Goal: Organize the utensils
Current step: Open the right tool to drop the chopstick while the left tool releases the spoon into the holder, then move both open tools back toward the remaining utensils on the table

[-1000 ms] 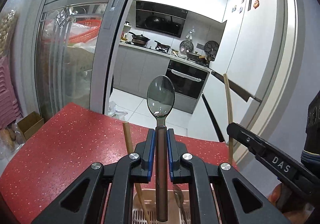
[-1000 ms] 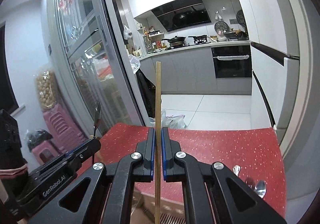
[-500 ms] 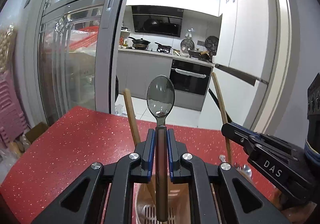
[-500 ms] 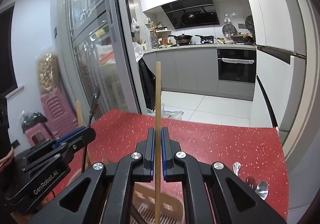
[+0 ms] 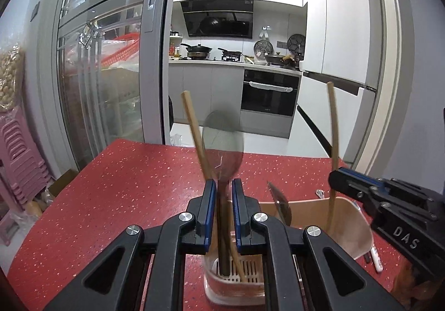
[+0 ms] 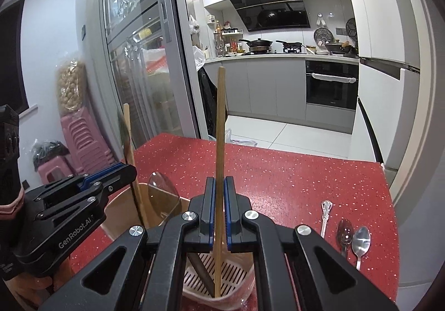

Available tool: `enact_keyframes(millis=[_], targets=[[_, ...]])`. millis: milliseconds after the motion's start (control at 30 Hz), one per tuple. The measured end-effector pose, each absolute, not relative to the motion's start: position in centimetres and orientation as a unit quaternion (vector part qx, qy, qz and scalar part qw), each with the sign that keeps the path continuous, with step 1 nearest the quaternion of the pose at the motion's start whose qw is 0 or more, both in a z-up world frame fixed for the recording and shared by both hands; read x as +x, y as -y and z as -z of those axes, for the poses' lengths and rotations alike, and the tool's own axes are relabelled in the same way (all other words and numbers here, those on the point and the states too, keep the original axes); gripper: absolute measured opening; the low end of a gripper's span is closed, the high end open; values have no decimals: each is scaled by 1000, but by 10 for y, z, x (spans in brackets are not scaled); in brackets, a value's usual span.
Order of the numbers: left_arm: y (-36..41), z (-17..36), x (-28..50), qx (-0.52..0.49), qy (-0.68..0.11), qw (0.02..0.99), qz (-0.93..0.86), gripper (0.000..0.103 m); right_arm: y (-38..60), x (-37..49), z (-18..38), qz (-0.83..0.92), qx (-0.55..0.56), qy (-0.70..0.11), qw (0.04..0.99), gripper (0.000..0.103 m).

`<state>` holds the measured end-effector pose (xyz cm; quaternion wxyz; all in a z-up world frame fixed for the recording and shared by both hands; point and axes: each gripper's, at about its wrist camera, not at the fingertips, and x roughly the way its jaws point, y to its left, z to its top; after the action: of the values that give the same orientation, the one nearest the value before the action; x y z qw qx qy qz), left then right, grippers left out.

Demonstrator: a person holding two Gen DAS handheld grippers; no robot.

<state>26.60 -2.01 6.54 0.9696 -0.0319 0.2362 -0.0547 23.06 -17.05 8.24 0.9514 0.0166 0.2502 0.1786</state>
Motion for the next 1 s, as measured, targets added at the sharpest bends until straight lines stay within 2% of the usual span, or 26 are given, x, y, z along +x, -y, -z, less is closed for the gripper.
enact_keyframes(millis=[333, 367, 433, 467, 500, 667, 800, 1000], targets=[[11, -69, 261, -36, -253, 965, 51, 37, 172, 242, -83, -189, 33, -293, 937, 8], [10, -71, 259, -37, -252, 966, 49, 37, 173, 244, -84, -190, 37, -299, 934, 11], [9, -73, 256, -39, -250, 966, 47, 37, 175, 244, -84, -189, 44, -302, 933, 26], [7, -75, 254, -40, -250, 966, 46, 37, 177, 242, -85, -187, 47, -300, 934, 39], [6, -77, 252, -41, -250, 966, 45, 37, 179, 240, -87, -184, 50, -296, 936, 44], [3, -86, 238, -37, -247, 967, 39, 37, 181, 226, -96, -184, 57, -291, 937, 45], [-2, -92, 222, -31, -251, 967, 39, 37, 182, 208, -103, -185, 56, -290, 937, 54], [-19, -84, 194, -33, -287, 957, 34, 37, 182, 173, -106, -183, 59, -302, 934, 61]])
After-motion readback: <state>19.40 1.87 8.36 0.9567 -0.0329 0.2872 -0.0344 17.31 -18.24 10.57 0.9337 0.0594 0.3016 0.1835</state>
